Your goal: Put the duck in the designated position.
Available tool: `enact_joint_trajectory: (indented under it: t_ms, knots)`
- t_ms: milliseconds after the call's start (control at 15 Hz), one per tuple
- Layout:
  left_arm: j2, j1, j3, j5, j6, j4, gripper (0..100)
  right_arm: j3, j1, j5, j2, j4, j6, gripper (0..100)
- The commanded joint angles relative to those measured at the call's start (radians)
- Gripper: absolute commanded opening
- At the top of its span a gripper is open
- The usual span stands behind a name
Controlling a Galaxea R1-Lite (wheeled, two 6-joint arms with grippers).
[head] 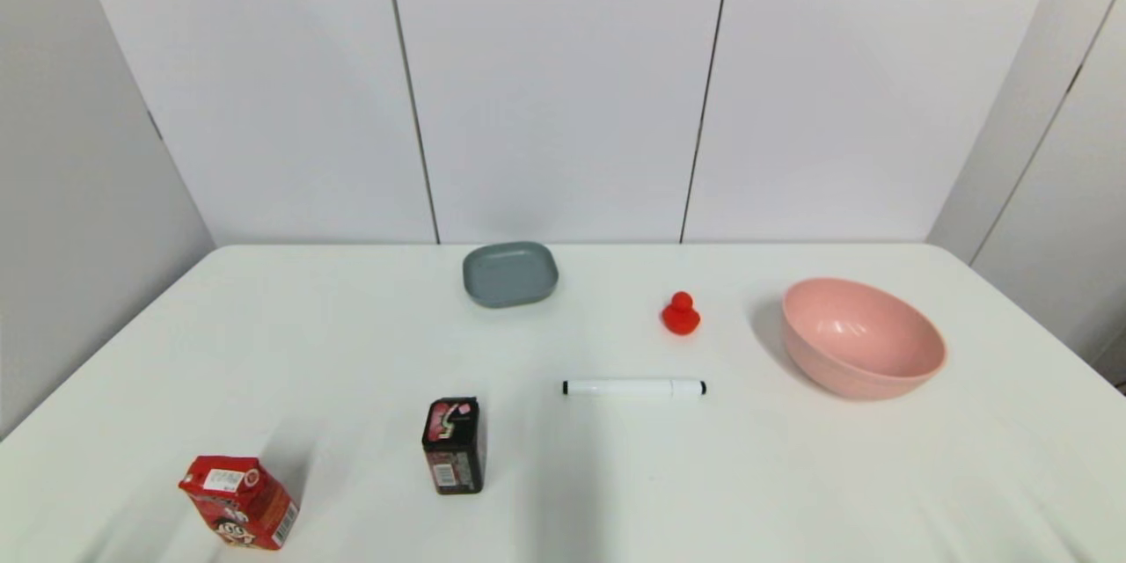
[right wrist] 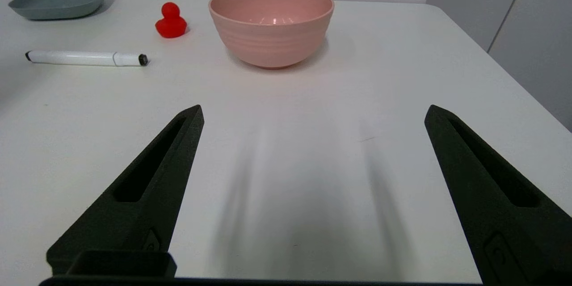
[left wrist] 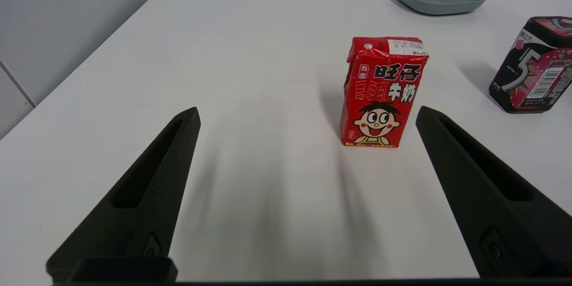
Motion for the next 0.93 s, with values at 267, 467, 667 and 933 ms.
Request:
enact_joint_trajectory:
  t_ms: [267, 467, 667, 933]
  knots:
    - [0.0, 0.0, 0.0, -0.001, 0.0, 0.001, 100, 0.009, 0.0, 0.001, 0.001, 0.0, -0.001, 100]
    - [0.0, 0.0, 0.0, -0.001, 0.0, 0.001, 100, 0.009, 0.0, 0.001, 0.001, 0.0, -0.001, 100]
    - [0.0, 0.0, 0.0, 0.001, -0.002, 0.001, 100, 0.009, 0.0, 0.001, 0.001, 0.0, -0.001, 100]
    - [0.094, 0.0, -0.005, 0.018, -0.018, 0.002, 100, 0.009, 0.0, 0.001, 0.001, 0.0, -0.001, 100]
